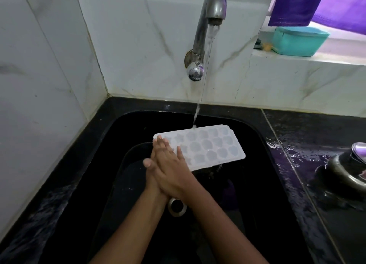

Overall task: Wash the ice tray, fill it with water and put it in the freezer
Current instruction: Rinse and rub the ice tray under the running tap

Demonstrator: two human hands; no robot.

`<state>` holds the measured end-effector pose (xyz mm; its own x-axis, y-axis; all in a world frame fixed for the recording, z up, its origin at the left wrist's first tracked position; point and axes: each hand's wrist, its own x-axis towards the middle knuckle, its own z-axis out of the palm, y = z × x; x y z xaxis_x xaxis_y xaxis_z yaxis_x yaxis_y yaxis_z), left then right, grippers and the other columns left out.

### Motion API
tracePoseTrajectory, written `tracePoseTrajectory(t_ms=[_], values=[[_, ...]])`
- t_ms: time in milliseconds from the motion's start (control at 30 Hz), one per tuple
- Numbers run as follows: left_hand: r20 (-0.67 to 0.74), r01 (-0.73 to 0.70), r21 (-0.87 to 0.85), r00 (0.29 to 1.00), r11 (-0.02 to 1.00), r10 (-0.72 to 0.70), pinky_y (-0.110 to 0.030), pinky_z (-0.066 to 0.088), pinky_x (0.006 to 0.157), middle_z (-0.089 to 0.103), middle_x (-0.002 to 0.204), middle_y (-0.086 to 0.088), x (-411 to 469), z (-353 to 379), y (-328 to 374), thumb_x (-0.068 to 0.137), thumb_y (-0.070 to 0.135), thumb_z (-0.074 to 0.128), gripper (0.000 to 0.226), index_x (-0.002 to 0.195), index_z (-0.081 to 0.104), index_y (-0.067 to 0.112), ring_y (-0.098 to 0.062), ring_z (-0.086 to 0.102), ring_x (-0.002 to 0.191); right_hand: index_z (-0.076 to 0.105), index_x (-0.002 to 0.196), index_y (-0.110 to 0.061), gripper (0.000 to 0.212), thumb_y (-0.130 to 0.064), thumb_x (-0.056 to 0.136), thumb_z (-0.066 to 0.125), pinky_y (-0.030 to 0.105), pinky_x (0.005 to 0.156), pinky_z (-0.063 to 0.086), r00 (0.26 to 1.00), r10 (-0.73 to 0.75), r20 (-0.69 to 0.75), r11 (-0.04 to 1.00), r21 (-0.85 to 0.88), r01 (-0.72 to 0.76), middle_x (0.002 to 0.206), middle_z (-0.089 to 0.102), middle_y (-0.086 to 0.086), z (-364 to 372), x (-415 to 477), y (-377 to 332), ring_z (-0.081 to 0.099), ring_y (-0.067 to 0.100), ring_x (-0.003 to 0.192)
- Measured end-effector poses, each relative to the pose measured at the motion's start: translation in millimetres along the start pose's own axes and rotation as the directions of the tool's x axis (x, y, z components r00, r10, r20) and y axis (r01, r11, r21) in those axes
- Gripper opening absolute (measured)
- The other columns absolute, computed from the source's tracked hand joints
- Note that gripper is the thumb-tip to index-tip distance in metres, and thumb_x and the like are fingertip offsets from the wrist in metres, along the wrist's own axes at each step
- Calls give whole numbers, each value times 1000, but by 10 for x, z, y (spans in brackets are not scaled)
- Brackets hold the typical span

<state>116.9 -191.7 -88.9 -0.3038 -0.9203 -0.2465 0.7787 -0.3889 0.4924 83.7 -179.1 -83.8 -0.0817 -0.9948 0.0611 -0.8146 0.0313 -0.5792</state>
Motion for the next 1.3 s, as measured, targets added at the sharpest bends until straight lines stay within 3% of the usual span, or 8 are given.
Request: tracePoseTrajectory(t_ms=[67, 233, 433, 633, 700, 833, 1067, 1300], values=[[-72, 80, 152, 995, 985, -70, -21, 49, 91, 44, 149, -3, 123, -62, 31, 102, 44, 18, 56, 143, 40, 13, -5, 59, 110, 7, 153, -19, 66, -52, 98, 24, 40, 117, -11, 1000, 27, 14, 995, -97, -25, 160, 0, -5, -72, 121, 78, -9, 5, 144], [-143, 197, 312, 977, 929, -159, -32, 56, 50, 76, 82, 0, 184, -117, 92, 102, 36, 40, 26, 103, 64, 25, -15, 72, 67, -2, 151, -33, 60, -53, 98, 18, 46, 115, -8, 993, 116, -11, 948, -297, -114, 158, -11, -13, -262, 139, 487, -11, 6, 145], [-76, 151, 369, 988, 917, -132, -42, 55, 62, 75, 85, 5, 185, -143, 155, 104, 37, 35, 26, 102, 61, 33, -21, 70, 84, -3, 152, -23, 62, -50, 100, 15, 44, 116, -7, 838, 536, -101, 825, -147, -546, 159, -13, -5, -579, -140, 1376, -13, 9, 145], [-122, 218, 322, 974, 921, -188, -34, 56, 60, 70, 111, -7, 169, -152, 35, 103, 30, 38, 29, 120, 59, 21, -16, 70, 77, -3, 150, -6, 73, -51, 99, 22, 41, 115, -7, 932, 358, -64, 926, -108, -363, 159, -10, 10, -107, 103, 527, -12, 18, 146], [-84, 230, 169, 972, 958, -219, -33, 52, 80, 60, 131, -7, 157, -156, 25, 97, 33, 42, 37, 123, 58, 12, -14, 65, 92, 0, 151, -8, 68, -48, 100, 20, 39, 116, -9, 969, 246, 28, 969, -28, -245, 159, -11, 7, 17, 120, 225, -13, 15, 146], [-88, 232, 244, 972, 941, -217, -37, 52, 72, 67, 109, 0, 185, -184, 57, 101, 31, 39, 23, 103, 61, 26, -15, 67, 83, 4, 152, -20, 57, -42, 102, 19, 41, 117, -8, 986, 140, 86, 989, 32, -143, 159, -6, -7, -119, 30, 400, -8, 7, 145], [-122, 217, 310, 975, 926, -188, -50, 54, 72, 69, 109, -4, 201, -163, 107, 103, 33, 37, 27, 121, 57, 32, -28, 65, 96, 0, 152, -21, 66, -55, 98, 17, 45, 115, -7, 841, 541, -26, 832, -127, -540, 160, -10, 5, -439, 10, 1307, -9, 17, 146], [-109, 218, 151, 973, 964, -203, -29, 52, 75, 69, 101, -4, 241, -202, 82, 101, 28, 40, 33, 102, 65, 6, -14, 70, 78, 12, 152, -14, 61, -45, 101, 24, 42, 117, -4, 997, 77, 28, 990, -119, -73, 160, 2, 2, -26, 137, 145, -4, 11, 146]])
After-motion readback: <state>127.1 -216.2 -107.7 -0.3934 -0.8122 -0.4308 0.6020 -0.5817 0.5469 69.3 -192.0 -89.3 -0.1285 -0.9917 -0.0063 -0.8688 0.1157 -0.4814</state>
